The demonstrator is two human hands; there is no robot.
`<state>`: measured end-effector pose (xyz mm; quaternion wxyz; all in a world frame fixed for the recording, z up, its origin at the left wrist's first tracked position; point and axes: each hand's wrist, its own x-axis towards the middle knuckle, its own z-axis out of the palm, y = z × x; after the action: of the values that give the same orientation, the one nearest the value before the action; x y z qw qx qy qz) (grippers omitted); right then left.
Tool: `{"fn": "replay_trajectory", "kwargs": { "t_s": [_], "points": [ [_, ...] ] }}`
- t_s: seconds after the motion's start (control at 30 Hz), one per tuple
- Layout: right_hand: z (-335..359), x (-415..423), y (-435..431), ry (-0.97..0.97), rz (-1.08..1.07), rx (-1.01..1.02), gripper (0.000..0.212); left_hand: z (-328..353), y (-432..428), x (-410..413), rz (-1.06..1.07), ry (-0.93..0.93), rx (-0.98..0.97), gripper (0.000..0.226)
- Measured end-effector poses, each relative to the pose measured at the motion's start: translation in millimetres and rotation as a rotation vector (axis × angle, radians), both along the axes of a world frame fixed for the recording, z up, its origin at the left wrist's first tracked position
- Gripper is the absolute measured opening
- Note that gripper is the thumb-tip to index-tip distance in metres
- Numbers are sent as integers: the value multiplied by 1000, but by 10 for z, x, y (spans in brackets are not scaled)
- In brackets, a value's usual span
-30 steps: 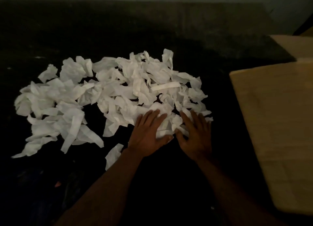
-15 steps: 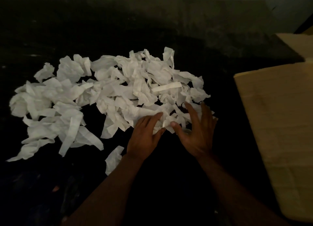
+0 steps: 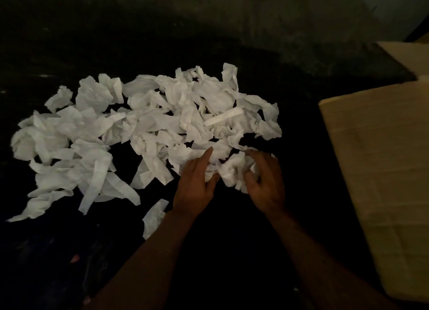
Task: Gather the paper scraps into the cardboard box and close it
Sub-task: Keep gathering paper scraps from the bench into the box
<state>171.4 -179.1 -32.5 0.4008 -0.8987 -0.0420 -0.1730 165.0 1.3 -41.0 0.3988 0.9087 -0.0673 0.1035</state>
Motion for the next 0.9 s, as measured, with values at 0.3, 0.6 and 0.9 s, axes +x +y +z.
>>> {"fn": "replay_trajectory", "kwargs": {
  "t_s": [0.3, 0.6, 0.9],
  "points": [
    [-74, 16, 97, 95, -92, -253, 60, -27, 24, 4, 36, -18, 29, 55],
    [-103, -12, 118, 1, -66, -207, 52, -63, 2, 29, -38, -92, 146, 34],
    [-152, -10, 147, 30, -155, -432, 45, 38, -6, -20, 18, 8, 138, 40]
  ]
}}
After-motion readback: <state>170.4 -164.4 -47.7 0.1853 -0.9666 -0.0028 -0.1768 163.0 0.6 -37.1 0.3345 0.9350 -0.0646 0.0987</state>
